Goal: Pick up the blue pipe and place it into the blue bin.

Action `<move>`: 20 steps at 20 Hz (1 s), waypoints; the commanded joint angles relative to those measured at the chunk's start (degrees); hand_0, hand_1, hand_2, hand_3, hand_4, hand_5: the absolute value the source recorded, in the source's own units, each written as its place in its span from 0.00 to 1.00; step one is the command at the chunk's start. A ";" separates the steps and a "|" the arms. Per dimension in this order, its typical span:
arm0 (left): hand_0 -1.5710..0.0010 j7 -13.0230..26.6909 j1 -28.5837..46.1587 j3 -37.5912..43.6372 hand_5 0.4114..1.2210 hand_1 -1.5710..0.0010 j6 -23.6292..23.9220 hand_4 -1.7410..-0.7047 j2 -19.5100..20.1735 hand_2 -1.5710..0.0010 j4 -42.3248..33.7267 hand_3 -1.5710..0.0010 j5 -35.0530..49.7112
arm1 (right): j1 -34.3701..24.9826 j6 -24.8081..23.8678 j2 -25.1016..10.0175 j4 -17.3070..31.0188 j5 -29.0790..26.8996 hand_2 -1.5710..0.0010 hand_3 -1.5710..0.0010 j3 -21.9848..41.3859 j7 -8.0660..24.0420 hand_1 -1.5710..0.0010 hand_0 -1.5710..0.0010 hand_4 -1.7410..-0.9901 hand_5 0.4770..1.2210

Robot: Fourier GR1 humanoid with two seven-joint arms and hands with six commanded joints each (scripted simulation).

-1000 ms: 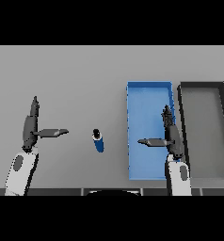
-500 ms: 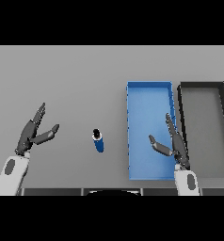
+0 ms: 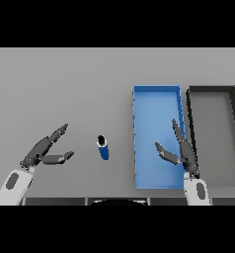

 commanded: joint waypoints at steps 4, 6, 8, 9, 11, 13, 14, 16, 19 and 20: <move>1.00 2.85 -1.08 -4.28 0.13 1.00 -1.20 0.52 -1.89 1.00 -2.98 1.00 -1.57 | 0.15 1.22 -0.36 0.02 -0.96 1.00 1.00 -0.09 -0.82 1.00 1.00 0.62 0.21; 1.00 4.33 -1.79 -6.58 0.11 1.00 -1.62 0.52 -3.53 1.00 -3.41 1.00 -2.89 | 0.31 1.08 -0.13 -0.84 -0.90 1.00 1.00 0.15 -0.13 1.00 1.00 0.61 0.22; 1.00 4.45 -1.86 -8.33 0.09 1.00 -0.77 0.52 -5.52 1.00 -2.96 1.00 -4.98 | -0.52 0.58 -0.09 -0.31 -0.62 1.00 1.00 -0.11 0.69 1.00 1.00 0.59 0.23; 1.00 4.14 -2.09 -9.34 0.09 1.00 -0.33 0.52 -6.79 1.00 -2.59 1.00 -6.21 | 0.25 0.74 -0.09 -0.21 -0.62 1.00 1.00 -0.07 -0.13 1.00 1.00 0.59 0.24; 1.00 2.25 -2.33 -10.68 0.09 1.00 0.92 0.51 -9.70 1.00 -0.73 1.00 -8.38 | 0.24 0.78 -0.65 -1.16 -1.05 1.00 1.00 -0.57 0.54 1.00 1.00 0.59 0.23; 1.00 2.06 -3.46 -11.27 0.10 1.00 2.29 0.50 -11.36 1.00 0.67 1.00 -10.31 | 0.66 1.08 -0.05 -1.35 -1.56 1.00 1.00 -0.26 0.95 1.00 1.00 0.58 0.24; 1.00 2.22 -4.19 -11.45 0.11 1.00 2.87 0.50 -12.59 1.00 1.34 1.00 -10.61 | 0.77 0.79 0.14 -1.99 -1.37 1.00 1.00 -0.11 1.29 1.00 1.00 0.58 0.23; 1.00 1.62 -5.27 -12.09 0.11 1.00 3.59 0.50 -15.10 1.00 3.54 1.00 -11.44 | 1.11 0.78 0.20 -1.86 -1.04 1.00 1.00 0.10 1.67 1.00 1.00 0.57 0.24; 1.00 1.18 -7.36 -12.43 0.11 1.00 3.94 0.51 -18.25 1.00 7.25 1.00 -11.95 | 0.50 0.95 -0.43 -1.03 -1.13 1.00 1.00 -0.47 1.78 1.00 1.00 0.56 0.24; 1.00 1.00 -8.35 -12.65 0.10 1.00 4.56 0.53 -19.13 1.00 9.42 1.00 -13.26 | 0.90 1.30 -0.73 -1.41 -1.38 1.00 1.00 -0.56 1.49 1.00 1.00 0.56 0.24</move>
